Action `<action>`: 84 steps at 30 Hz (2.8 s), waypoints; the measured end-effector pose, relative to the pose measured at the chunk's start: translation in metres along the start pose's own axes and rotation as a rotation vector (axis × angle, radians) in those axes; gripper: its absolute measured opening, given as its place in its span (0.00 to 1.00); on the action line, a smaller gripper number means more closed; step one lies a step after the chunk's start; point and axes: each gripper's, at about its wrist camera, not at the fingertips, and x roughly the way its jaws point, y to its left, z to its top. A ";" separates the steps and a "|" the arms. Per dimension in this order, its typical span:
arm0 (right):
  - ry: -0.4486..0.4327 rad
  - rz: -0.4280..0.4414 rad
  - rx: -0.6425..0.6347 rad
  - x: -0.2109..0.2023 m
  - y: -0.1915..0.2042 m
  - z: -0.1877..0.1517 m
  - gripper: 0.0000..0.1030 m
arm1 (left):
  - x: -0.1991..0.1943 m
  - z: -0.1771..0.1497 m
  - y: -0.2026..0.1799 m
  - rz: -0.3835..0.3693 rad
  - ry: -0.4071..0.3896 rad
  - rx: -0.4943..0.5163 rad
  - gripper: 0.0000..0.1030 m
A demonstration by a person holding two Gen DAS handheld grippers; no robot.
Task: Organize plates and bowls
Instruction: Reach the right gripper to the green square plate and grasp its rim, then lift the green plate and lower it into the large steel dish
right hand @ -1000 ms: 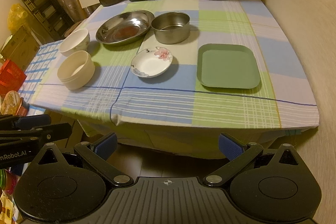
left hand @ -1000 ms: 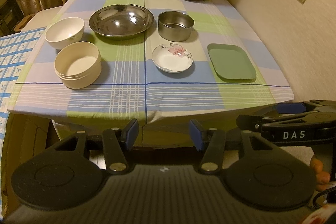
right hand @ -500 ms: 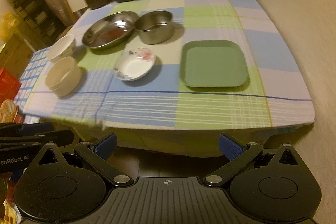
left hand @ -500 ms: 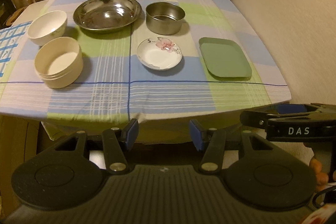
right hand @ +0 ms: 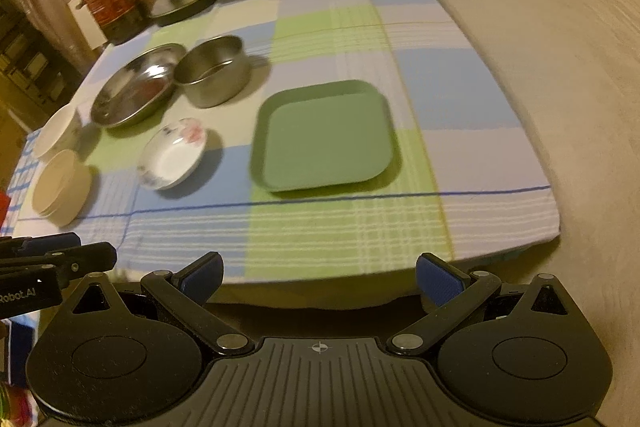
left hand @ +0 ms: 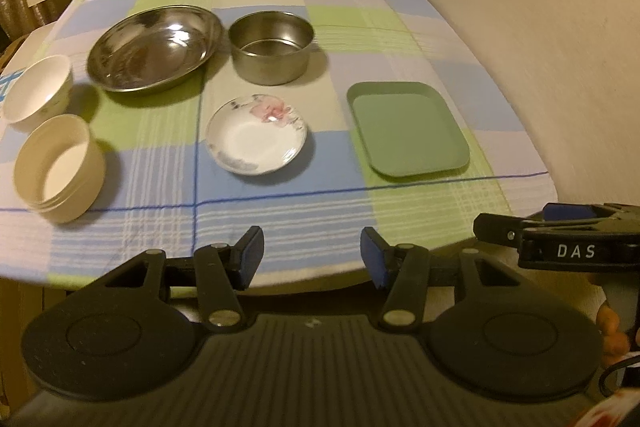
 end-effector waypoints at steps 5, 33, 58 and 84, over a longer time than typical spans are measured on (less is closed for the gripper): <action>-0.023 -0.008 0.018 0.008 -0.019 0.012 0.99 | 0.017 0.017 -0.016 0.005 -0.004 0.035 0.49; -0.157 0.057 0.034 0.087 -0.066 0.048 0.58 | 0.133 0.061 -0.049 -0.022 -0.068 0.042 0.28; -0.154 0.063 -0.046 0.108 -0.066 0.056 0.07 | 0.155 0.060 -0.055 0.008 -0.052 0.033 0.07; -0.214 0.173 -0.121 0.072 0.005 0.067 0.06 | 0.081 0.054 0.008 0.062 -0.153 -0.045 0.07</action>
